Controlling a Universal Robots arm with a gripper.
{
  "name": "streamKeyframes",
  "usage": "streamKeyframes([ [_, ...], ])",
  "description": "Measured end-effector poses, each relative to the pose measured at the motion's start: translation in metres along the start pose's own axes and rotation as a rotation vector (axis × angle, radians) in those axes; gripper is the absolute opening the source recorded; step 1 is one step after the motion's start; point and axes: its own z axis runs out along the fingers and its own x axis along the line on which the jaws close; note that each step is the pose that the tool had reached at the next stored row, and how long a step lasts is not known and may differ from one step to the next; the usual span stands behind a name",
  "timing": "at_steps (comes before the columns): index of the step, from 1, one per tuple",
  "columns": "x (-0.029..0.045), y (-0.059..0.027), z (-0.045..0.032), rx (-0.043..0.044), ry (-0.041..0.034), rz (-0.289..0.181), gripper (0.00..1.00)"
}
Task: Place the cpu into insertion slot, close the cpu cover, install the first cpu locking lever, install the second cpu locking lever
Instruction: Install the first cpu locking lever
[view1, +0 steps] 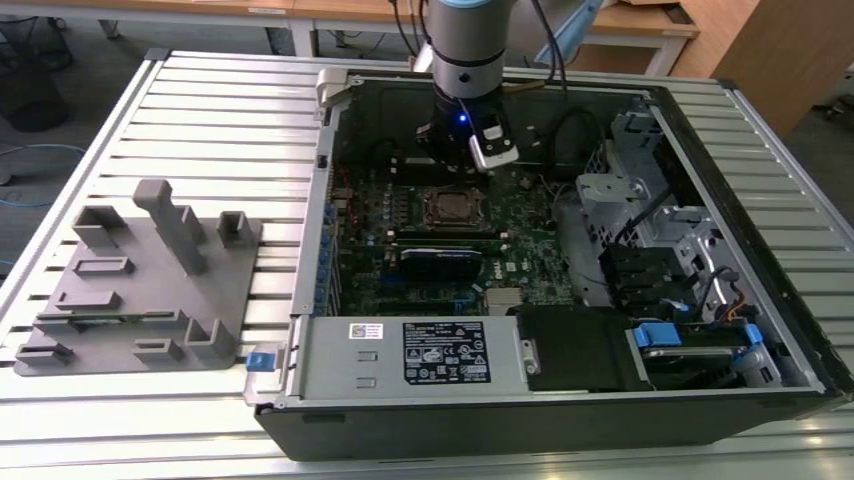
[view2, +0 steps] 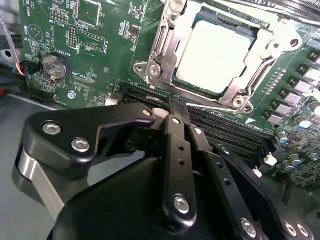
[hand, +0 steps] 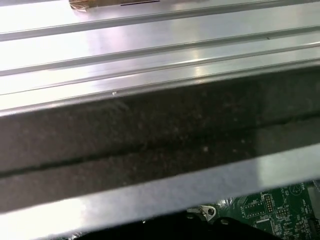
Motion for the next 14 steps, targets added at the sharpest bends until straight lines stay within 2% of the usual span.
streamKeyframes([
  [9,0.0059,0.0019,-0.0001,-0.0009,-0.0129,0.015,0.11],
  [14,0.0081,0.0016,0.0005,-0.0015,-0.0234,0.026,0.11],
])
